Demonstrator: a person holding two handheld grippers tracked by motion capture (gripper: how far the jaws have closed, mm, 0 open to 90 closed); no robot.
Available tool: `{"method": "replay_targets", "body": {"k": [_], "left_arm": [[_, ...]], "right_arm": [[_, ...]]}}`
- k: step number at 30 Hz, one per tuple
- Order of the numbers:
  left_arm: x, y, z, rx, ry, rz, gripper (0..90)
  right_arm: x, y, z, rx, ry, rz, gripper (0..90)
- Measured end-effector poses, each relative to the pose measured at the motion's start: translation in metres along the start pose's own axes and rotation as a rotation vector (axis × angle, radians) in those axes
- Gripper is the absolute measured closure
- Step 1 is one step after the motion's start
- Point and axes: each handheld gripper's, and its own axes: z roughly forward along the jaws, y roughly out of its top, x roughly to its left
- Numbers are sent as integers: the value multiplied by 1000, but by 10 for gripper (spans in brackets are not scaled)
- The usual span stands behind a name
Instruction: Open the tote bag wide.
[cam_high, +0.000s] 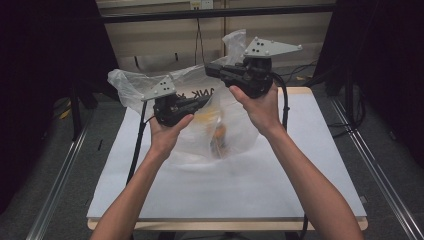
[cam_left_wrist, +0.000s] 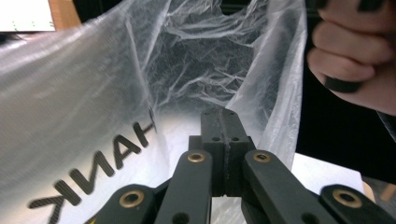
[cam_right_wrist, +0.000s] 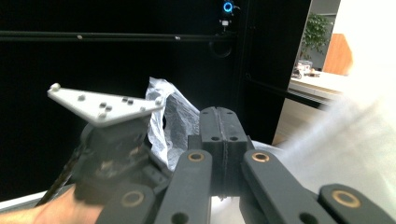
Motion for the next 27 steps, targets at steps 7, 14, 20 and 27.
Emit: {"method": "replay_targets", "body": {"k": [7, 14, 20, 27], "left_arm": [[10, -12, -4, 40, 25, -6, 900], [25, -33, -7, 75, 44, -51, 900], [33, -42, 2, 96, 50, -80, 900], [28, -43, 7, 103, 28, -67, 900]], "right_arm": [[-18, -38, 17, 131, -84, 29, 900], [-34, -80, 23, 165, -87, 100, 900], [-45, -112, 31, 208, -100, 154, 900], [-45, -139, 32, 288, -107, 170, 900]]}}
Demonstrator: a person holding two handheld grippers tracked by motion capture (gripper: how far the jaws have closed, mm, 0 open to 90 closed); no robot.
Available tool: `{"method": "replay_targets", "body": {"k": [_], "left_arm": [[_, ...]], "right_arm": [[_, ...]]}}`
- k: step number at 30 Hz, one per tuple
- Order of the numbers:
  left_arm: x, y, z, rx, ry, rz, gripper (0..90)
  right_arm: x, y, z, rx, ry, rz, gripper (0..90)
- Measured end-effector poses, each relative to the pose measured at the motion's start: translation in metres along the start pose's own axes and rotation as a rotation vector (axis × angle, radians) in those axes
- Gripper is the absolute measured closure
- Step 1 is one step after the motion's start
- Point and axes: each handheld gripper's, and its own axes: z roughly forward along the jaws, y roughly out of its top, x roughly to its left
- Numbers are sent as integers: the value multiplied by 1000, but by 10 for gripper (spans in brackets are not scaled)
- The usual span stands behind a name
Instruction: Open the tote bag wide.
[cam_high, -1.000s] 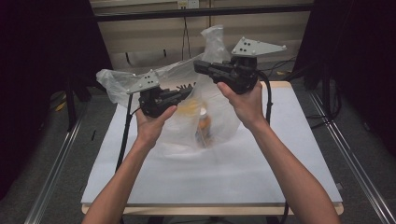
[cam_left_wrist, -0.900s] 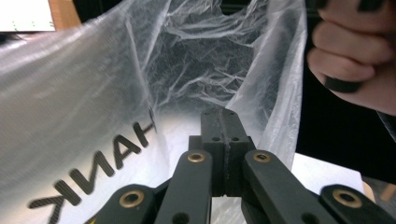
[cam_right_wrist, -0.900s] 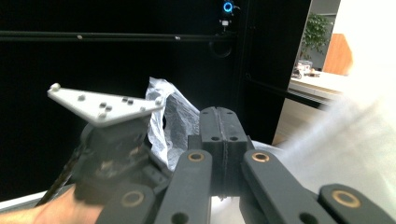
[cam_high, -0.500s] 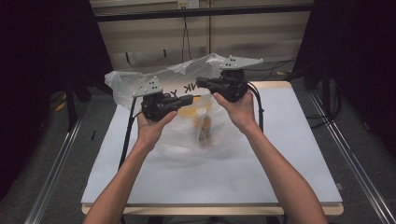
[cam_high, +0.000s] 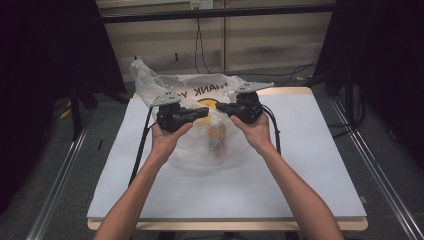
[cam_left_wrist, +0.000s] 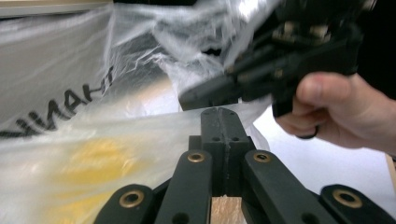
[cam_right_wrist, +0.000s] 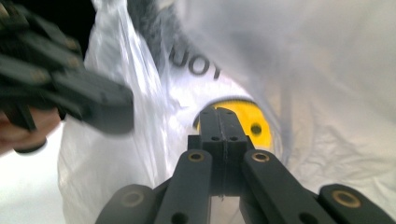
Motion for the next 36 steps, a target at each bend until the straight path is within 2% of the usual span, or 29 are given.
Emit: {"method": "replay_targets", "body": {"k": [8, 15, 19, 20, 21, 25, 27, 30, 31, 33, 36], "left_arm": [[4, 5, 1, -28, 10, -21, 900], [5, 10, 12, -3, 3, -7, 900], [8, 0, 18, 58, 36, 10, 900], [8, 0, 18, 58, 36, 10, 900], [11, -6, 18, 82, 54, 6, 900], [18, -21, 13, 89, 63, -27, 900], [21, -27, 11, 104, 70, -29, 900], [22, -35, 9, 97, 82, -35, 900], [24, -44, 9, 108, 81, -52, 900], [27, -55, 13, 134, 90, -59, 900], [27, -70, 17, 162, 73, -71, 900]], "right_arm": [[-1, -25, -7, 30, 22, 20, 900], [5, -36, -19, 36, 54, 11, 900], [19, -49, -24, 89, 81, -37, 900], [19, -49, -24, 89, 81, -37, 900], [20, -60, -25, 111, 82, -44, 900], [13, -71, -26, 92, 80, -10, 900], [10, -75, -26, 85, 73, -4, 900], [8, -81, -25, 85, 76, 9, 900], [8, -87, -21, 108, 67, -3, 900], [8, -92, -18, 106, 82, 7, 900], [9, -101, -13, 147, 78, 4, 900]]}}
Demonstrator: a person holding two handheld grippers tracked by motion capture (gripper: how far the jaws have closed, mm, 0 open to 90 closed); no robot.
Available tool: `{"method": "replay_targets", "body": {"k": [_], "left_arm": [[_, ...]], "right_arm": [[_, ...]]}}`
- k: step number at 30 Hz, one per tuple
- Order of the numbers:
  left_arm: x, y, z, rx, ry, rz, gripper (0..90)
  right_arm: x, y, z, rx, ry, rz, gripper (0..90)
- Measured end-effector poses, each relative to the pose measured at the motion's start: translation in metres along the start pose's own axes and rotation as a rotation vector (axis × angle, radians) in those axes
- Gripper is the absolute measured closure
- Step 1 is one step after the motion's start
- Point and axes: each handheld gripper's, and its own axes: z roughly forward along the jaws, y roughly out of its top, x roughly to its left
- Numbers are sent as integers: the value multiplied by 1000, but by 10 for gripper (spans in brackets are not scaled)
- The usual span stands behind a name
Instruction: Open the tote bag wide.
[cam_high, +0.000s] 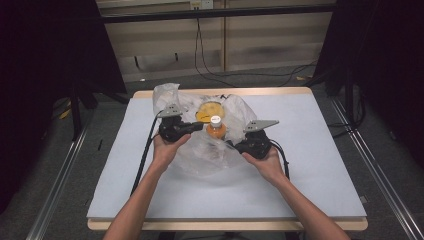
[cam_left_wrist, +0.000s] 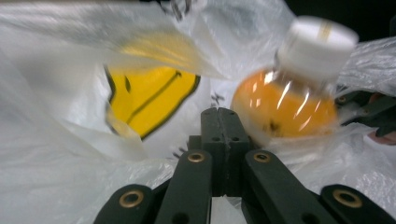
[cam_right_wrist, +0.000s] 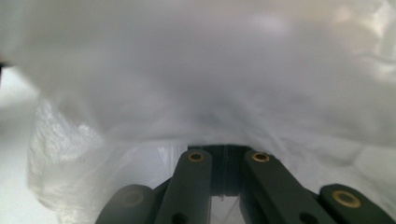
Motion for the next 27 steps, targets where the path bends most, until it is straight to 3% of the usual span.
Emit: {"method": "replay_targets", "body": {"k": [3, 10, 15, 17, 18, 19, 23, 25, 26, 27], "left_arm": [[-1, -12, 5, 40, -10, -2, 900], [-1, -32, -2, 102, -30, 7, 900], [-7, -31, -8, 131, -45, 41, 900], [-9, -30, -10, 136, -50, 41, 900], [-11, -29, -11, 165, -52, 70, 900], [-12, -30, -11, 174, -56, 72, 900], [-12, -45, 0, 177, -67, 45, 900], [-13, -50, 5, 228, -58, 58, 900], [-13, -50, 5, 228, -58, 58, 900], [-12, -54, 5, 241, -69, 66, 900]], "right_arm": [[-2, -7, 2, 24, 3, 7, 900], [-6, -14, -8, 10, 22, 35, 900], [-2, -19, -13, 19, 35, 52, 900], [2, -18, -15, 24, 39, 33, 900], [4, -19, -17, 17, 46, 35, 900], [4, -19, -18, 18, 47, 31, 900], [2, -25, -18, 33, 27, 23, 900], [-3, -28, -14, 39, 20, 30, 900], [-3, -28, -14, 39, 20, 30, 900], [-6, -32, -7, 73, -3, 17, 900]]}}
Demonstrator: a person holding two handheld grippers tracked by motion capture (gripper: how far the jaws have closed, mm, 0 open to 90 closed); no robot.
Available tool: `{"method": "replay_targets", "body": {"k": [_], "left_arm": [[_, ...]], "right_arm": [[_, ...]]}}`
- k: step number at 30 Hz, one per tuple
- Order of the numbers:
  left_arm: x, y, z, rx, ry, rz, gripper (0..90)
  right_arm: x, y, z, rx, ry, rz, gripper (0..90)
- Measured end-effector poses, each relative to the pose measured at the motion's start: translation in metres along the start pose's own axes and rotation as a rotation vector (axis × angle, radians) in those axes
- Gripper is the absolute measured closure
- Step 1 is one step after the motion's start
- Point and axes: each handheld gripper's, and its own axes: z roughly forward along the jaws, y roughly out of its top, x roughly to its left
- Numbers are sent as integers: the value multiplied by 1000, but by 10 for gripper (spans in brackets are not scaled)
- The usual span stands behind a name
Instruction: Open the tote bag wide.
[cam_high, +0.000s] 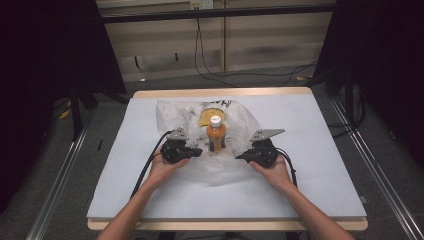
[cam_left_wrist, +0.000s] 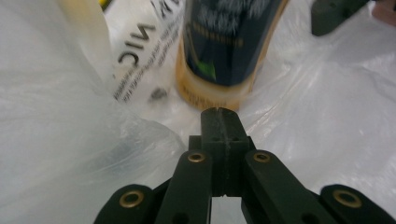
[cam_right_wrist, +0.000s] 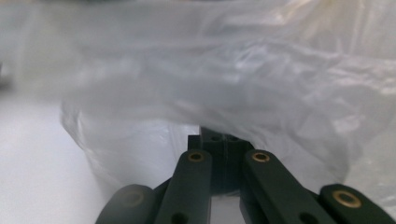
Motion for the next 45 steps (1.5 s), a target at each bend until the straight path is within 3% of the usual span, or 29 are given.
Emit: {"method": "replay_targets", "body": {"k": [2, 3, 4, 5, 6, 9, 13, 14, 15, 21, 25, 30, 32, 35, 38, 45], "left_arm": [[0, -6, 1, 10, -8, 10, 900], [-1, -11, 2, 19, -7, -8, 900], [0, -15, 3, 48, 1, 8, 900], [1, -17, 2, 27, -6, -2, 900], [2, -18, 1, 28, -2, -15, 900], [3, -19, -2, 35, 30, 4, 900], [0, -19, -1, 20, 17, 5, 900], [-1, -19, -3, 7, 9, 0, 900], [-3, -19, -3, -28, -8, -36, 900], [-22, -4, -18, -104, -39, 21, 900], [-32, 3, -29, -153, -67, 20, 900], [-38, 9, -50, -214, -83, 32, 900], [-35, 13, -58, -233, -61, 43, 900], [-24, 23, -68, -274, -24, 24, 900], [-11, 40, -76, -268, 24, 47, 900], [21, 87, -95, -323, 87, 65, 900]], "right_arm": [[-3, -5, 5, 21, -3, 12, 900], [-4, -8, 7, 39, -13, 11, 900], [-5, -10, 9, 67, -29, 8, 900], [-6, -12, 12, 96, -34, 12, 900], [-6, -14, 13, 97, -33, 11, 900], [-6, -14, 11, 112, -51, 10, 900], [-4, -15, 8, 113, -65, -6, 900], [-4, -15, 8, 106, -51, -5, 900], [-2, -16, 7, 86, -23, -3, 900], [18, -5, -16, -9, 35, -15, 900], [30, 0, -40, -62, 38, -34, 900], [29, 8, -76, -133, 22, -40, 900], [25, 12, -84, -155, 9, -32, 900], [16, 23, -85, -171, -17, -25, 900], [5, 42, -75, -177, -29, -33, 900], [-19, 93, -45, -183, -48, -43, 900]]}}
